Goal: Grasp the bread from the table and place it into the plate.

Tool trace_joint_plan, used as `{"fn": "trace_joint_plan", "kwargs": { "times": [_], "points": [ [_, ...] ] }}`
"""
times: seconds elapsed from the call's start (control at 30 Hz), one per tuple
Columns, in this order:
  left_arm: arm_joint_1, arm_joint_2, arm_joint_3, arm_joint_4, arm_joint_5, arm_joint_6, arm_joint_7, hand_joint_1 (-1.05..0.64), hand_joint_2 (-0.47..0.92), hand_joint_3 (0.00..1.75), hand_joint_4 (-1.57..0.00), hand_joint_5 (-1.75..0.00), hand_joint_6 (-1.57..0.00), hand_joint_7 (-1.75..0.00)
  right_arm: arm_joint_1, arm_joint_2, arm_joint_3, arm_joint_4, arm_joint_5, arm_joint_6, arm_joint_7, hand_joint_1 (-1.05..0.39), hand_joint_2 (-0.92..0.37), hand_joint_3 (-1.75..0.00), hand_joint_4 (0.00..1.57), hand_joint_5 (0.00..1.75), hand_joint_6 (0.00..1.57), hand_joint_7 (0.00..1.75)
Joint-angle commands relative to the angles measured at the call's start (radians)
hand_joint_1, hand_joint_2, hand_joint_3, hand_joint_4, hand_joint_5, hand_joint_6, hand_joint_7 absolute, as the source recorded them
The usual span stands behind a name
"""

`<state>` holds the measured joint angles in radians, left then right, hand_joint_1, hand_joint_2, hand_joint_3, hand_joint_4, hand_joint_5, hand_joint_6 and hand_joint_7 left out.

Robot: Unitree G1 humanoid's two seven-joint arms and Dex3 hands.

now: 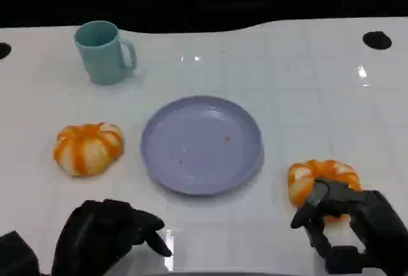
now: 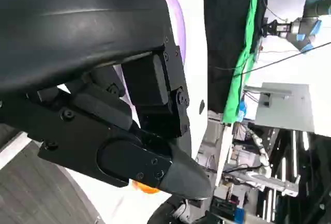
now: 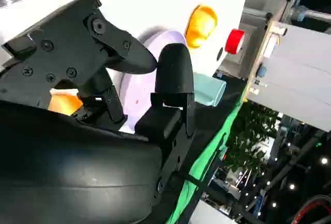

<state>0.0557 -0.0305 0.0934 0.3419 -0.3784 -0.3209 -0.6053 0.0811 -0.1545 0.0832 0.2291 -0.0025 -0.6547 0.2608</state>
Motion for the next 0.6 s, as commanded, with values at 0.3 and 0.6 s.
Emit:
{"fn": "trace_joint_plan", "kwargs": {
  "times": [0.3, 0.6],
  "points": [
    [0.003, 0.016, 0.006, -0.005, -0.012, -0.005, -0.01, -0.96, 0.87, 0.0, -1.2, -0.94, -1.55, 0.0, -0.001, -0.006, -0.01, 0.013, 0.014, -0.026, 0.002, -0.19, -0.4, -1.22, 0.83, 1.69, 0.82, 1.31],
    [0.004, 0.014, 0.005, -0.011, -0.008, -0.003, -0.003, -0.97, 0.87, 0.0, -1.2, -0.95, -1.56, 0.0, 0.005, -0.005, -0.011, 0.002, 0.028, -0.012, 0.012, -0.16, -0.41, -1.22, 0.83, 1.71, 0.81, 1.31]
  ]
}}
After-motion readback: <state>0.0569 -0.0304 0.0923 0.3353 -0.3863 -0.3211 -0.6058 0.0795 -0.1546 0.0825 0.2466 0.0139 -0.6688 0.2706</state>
